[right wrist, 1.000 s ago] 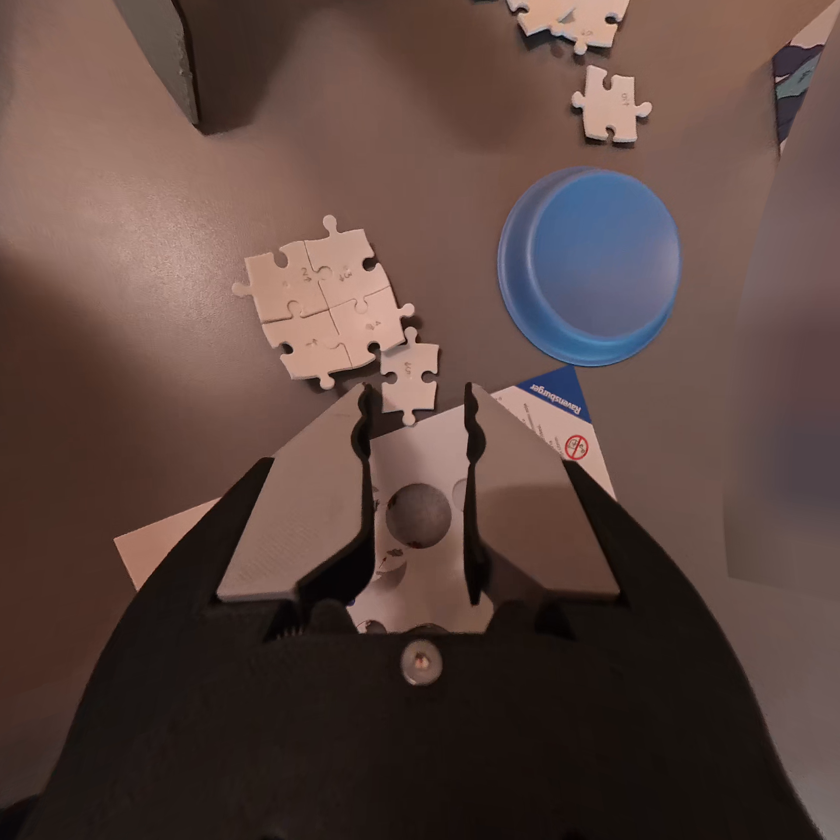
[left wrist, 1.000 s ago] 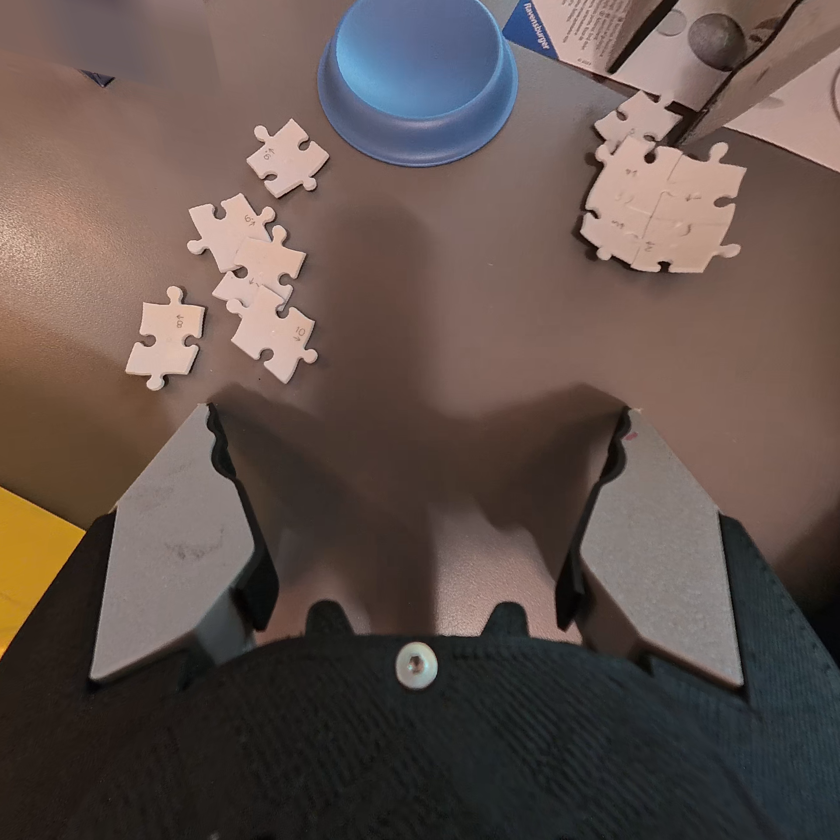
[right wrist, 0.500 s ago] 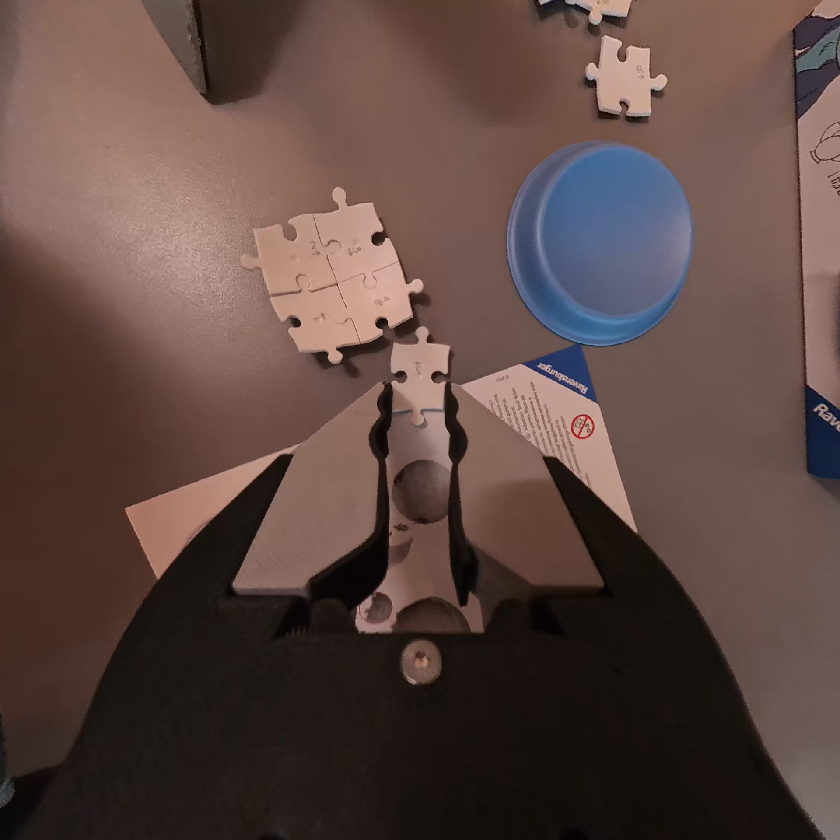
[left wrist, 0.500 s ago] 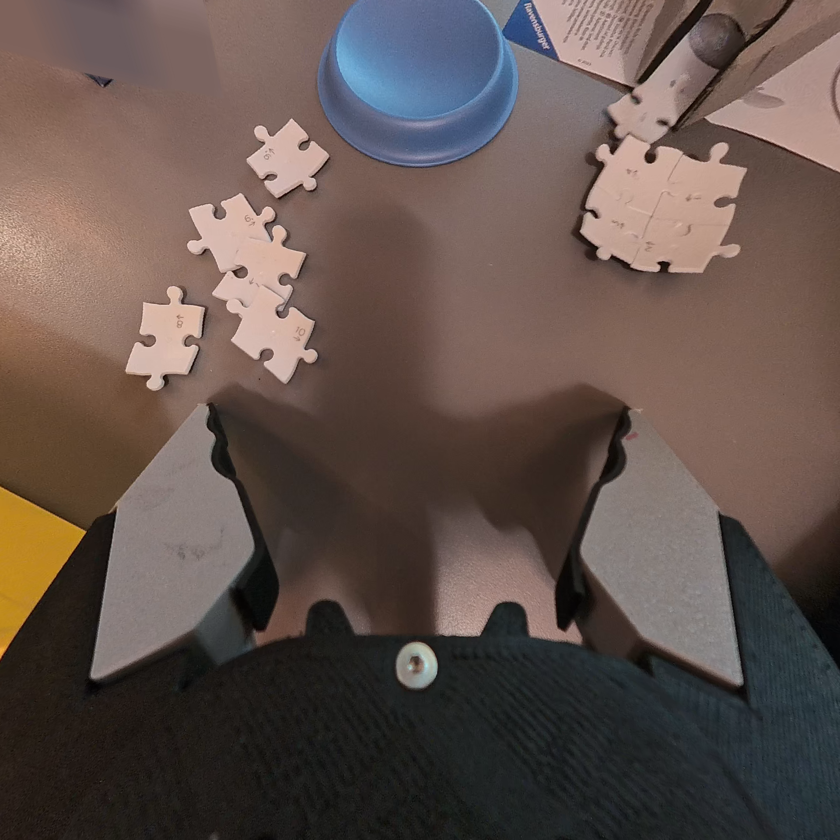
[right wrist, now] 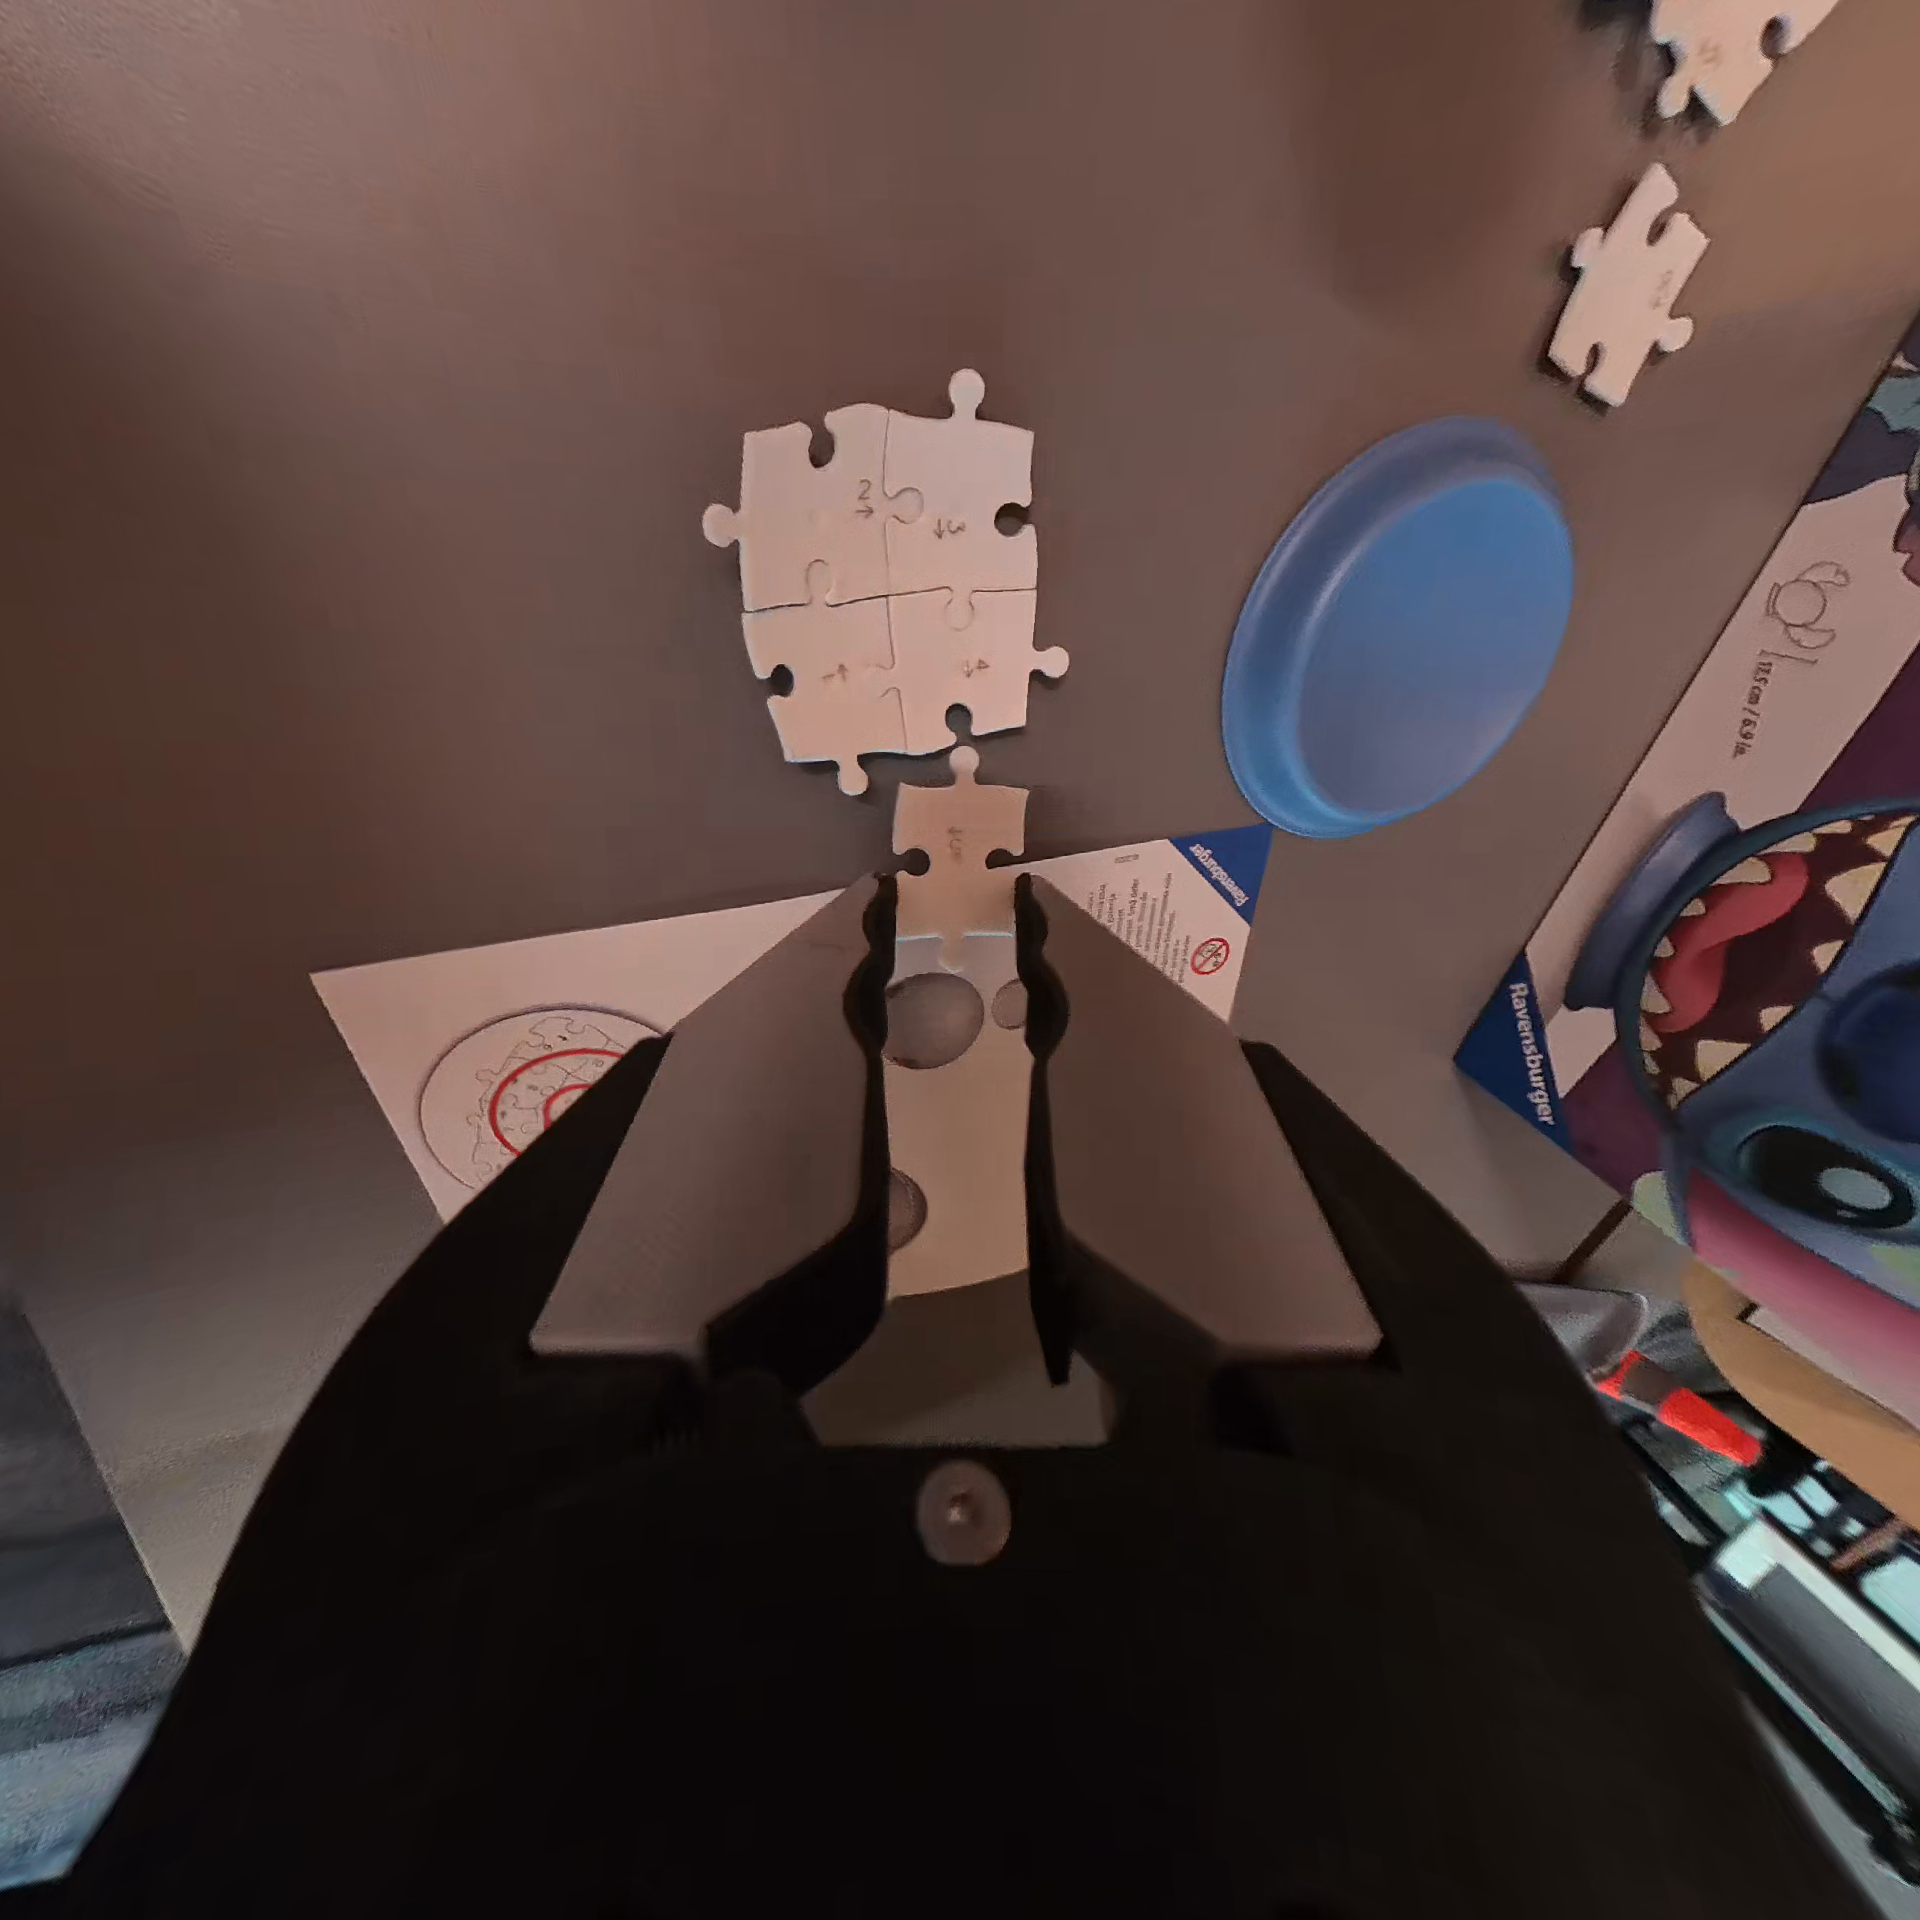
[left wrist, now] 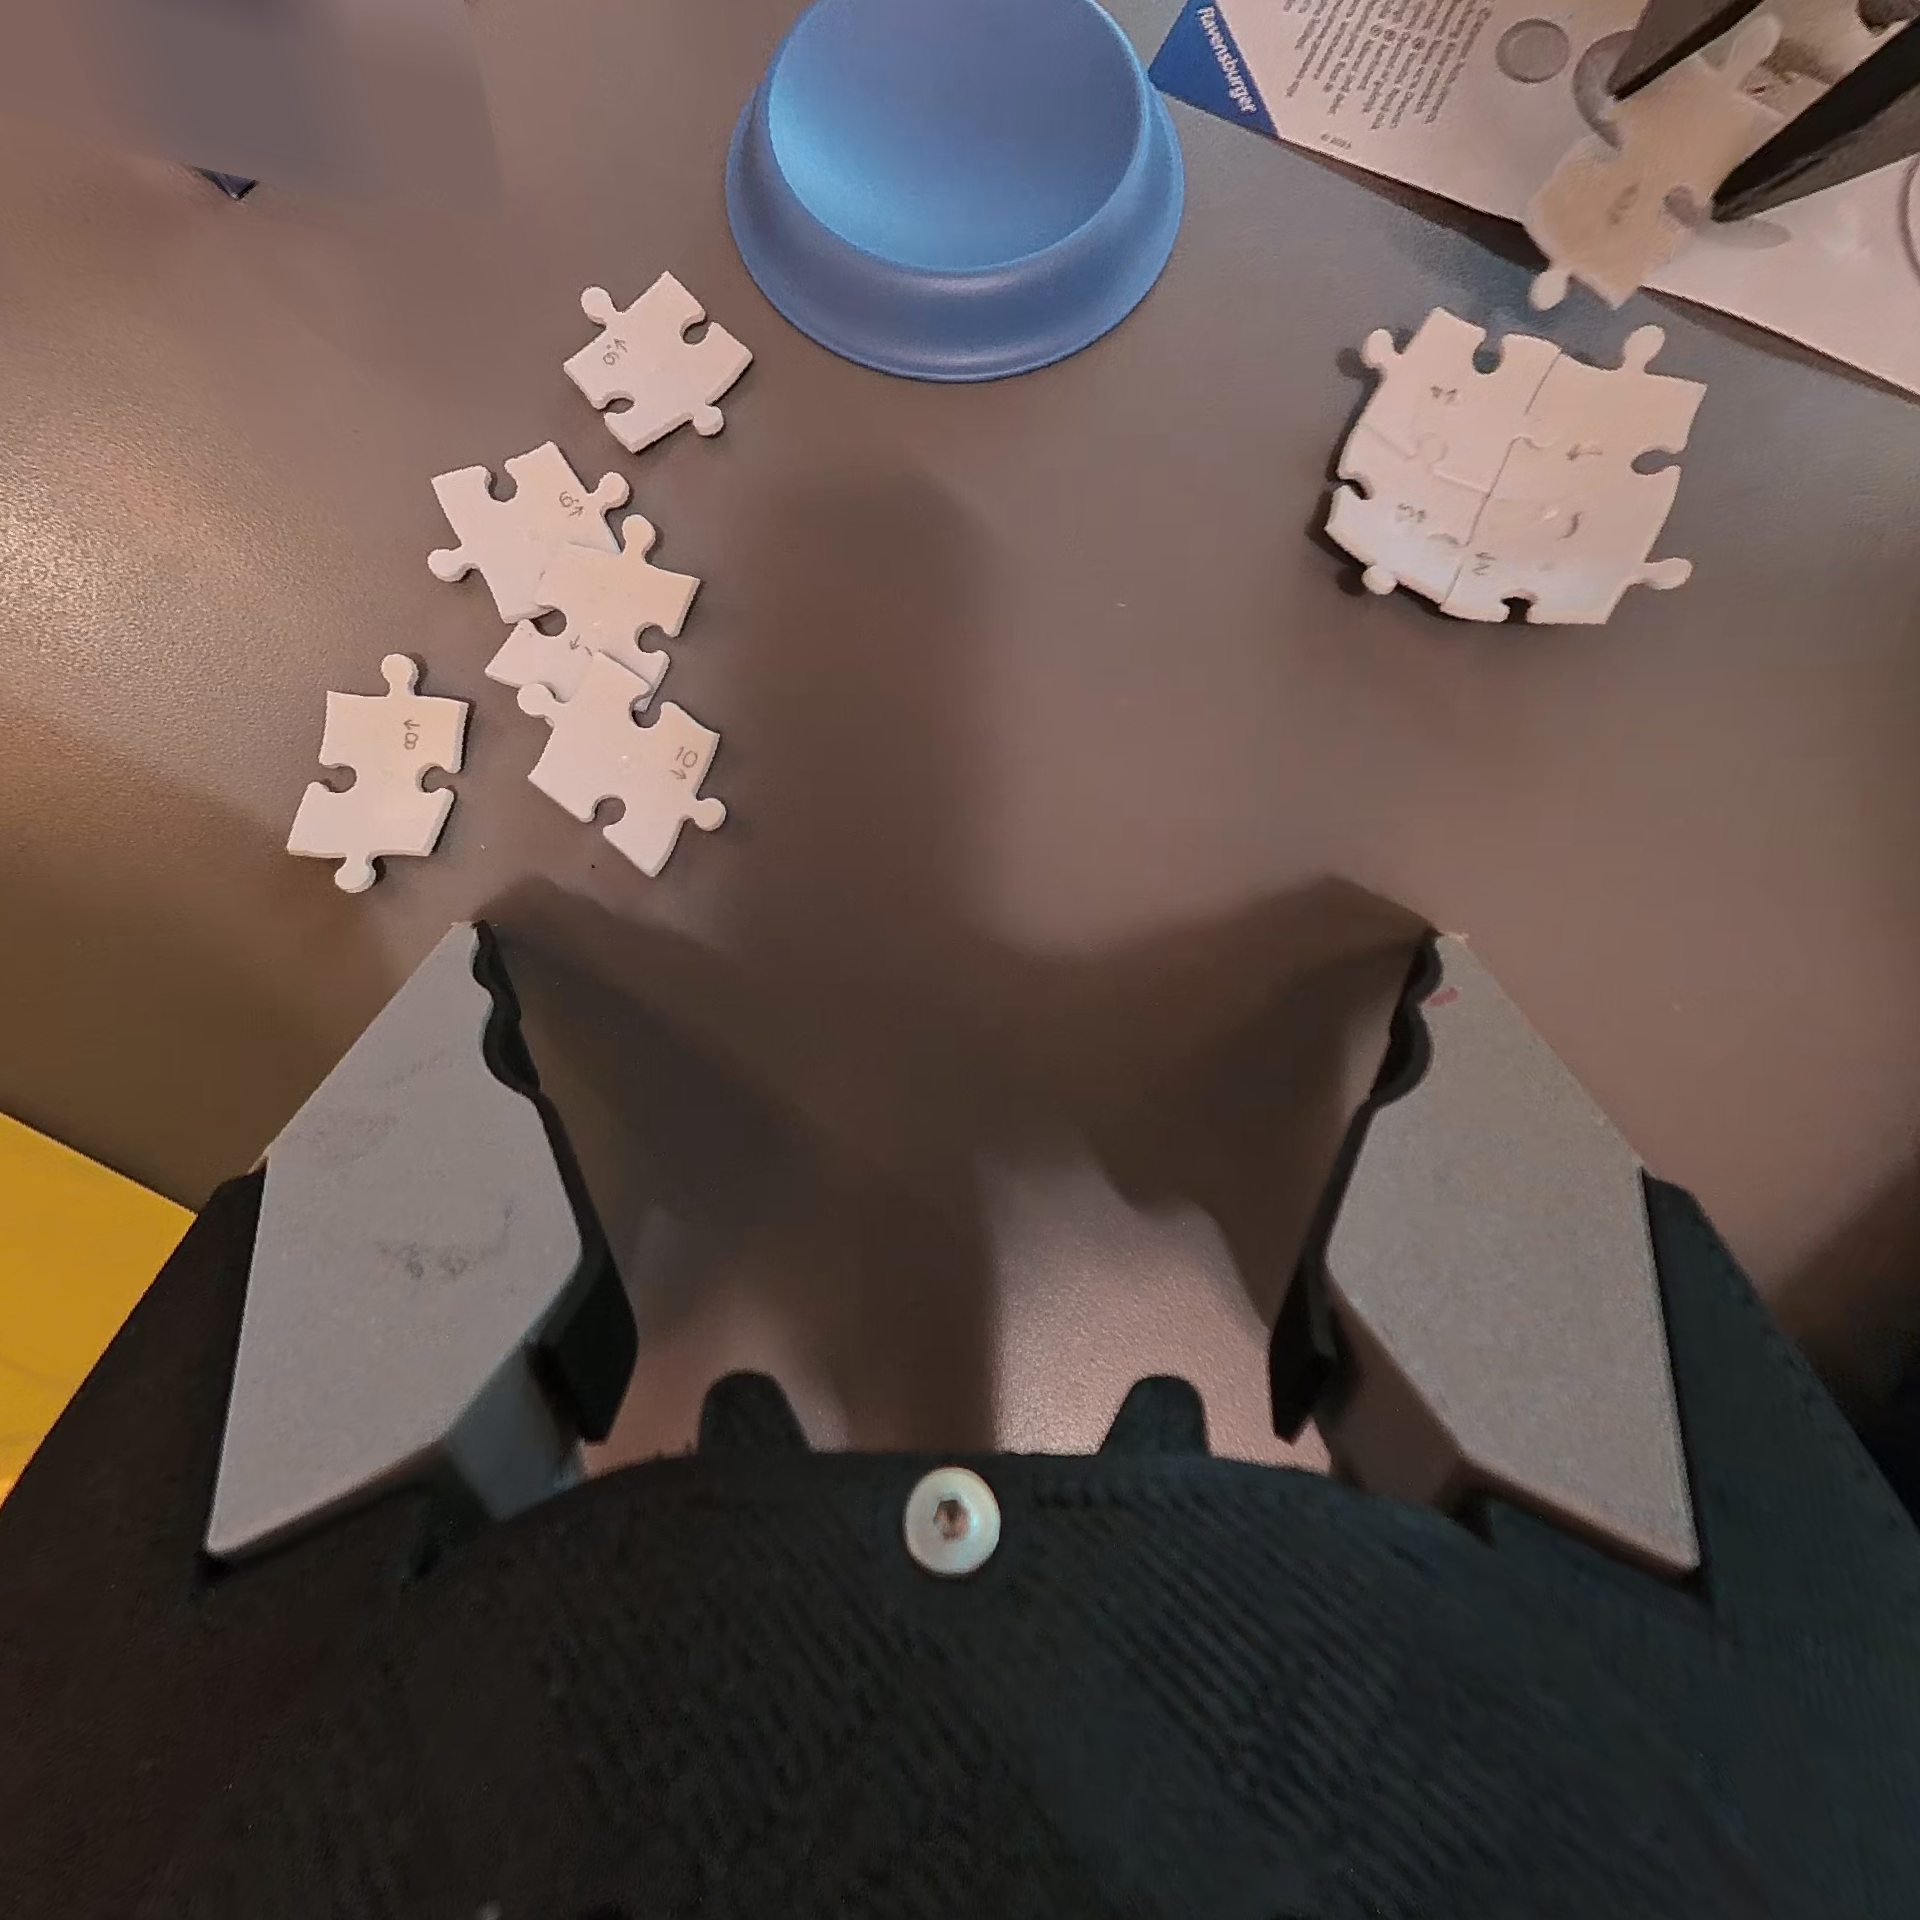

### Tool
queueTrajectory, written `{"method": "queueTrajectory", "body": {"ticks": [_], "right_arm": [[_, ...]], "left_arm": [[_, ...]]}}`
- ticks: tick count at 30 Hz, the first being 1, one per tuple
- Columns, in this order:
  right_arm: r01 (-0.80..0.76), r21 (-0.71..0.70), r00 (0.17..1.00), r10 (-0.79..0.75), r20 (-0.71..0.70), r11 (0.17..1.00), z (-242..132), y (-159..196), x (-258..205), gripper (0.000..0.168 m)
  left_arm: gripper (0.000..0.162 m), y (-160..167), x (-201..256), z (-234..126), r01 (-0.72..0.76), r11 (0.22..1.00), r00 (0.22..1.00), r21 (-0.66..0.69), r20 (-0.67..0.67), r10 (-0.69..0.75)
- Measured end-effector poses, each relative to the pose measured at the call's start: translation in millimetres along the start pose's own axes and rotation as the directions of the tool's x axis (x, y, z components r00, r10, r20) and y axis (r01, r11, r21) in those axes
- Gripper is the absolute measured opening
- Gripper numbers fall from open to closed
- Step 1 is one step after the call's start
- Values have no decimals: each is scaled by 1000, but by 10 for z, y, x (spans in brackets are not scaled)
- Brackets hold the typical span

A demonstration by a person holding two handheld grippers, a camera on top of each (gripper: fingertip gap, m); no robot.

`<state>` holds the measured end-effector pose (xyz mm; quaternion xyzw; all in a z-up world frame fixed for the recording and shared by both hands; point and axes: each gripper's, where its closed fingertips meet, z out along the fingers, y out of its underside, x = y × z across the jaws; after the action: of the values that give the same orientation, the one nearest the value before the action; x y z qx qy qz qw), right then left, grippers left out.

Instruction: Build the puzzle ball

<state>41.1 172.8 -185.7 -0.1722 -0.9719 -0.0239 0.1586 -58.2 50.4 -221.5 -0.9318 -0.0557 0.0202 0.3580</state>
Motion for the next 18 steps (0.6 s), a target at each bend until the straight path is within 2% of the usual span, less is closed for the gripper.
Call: {"method": "queueTrajectory", "body": {"ticks": [1, 8, 18], "right_arm": [[13, -20, 1000, -13, 5, 1000, 2, -5, 11, 20], [78, -98, 996, -74, 43, 992, 41, -51, 48, 20], [119, -137, 991, -109, 75, 983, 82, -59, 25, 20]], "left_arm": [[158, 0, 0, 0, 0, 1000, 1000, 0, 0, 0], [158, 1, 0, -1, 0, 1000, 1000, 0, 0, 0], [158, 2, 0, -3, 0, 1000, 1000, 0, 0, 0]]}}
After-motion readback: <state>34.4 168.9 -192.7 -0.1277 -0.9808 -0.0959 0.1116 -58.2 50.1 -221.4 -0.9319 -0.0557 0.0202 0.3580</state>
